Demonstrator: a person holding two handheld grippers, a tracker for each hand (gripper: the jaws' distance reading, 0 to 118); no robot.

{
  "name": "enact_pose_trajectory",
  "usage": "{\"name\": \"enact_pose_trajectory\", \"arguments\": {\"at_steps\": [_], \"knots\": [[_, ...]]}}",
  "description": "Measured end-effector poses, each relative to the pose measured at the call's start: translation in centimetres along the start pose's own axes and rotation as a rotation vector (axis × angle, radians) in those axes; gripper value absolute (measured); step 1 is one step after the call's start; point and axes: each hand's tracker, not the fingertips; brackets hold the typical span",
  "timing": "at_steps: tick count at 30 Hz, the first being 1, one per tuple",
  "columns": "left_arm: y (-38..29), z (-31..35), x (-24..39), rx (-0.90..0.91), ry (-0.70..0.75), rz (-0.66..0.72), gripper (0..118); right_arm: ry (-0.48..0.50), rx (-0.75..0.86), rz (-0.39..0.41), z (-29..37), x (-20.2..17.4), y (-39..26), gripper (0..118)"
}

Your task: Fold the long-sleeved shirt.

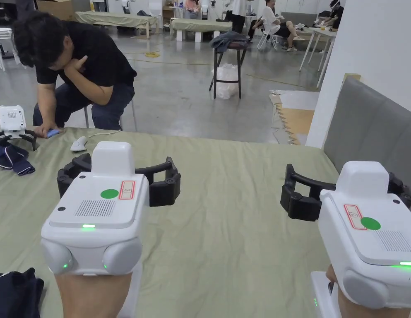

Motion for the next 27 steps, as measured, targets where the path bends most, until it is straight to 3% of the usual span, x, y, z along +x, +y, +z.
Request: {"name": "enact_pose_trajectory", "arguments": {"at_steps": [10, 27], "knots": [[-0.4, 0.5, 0.3, 0.045, 0.005, -0.058, 111, -0.03, 0.017, 0.033, 0.1, -0.2, -0.8, 118], [-0.1, 1.3, 0.1, 0.073, -0.031, -0.009, 111, -0.024, 0.0, 0.014, 0.2, 0.1, -1.9, 118]]}}
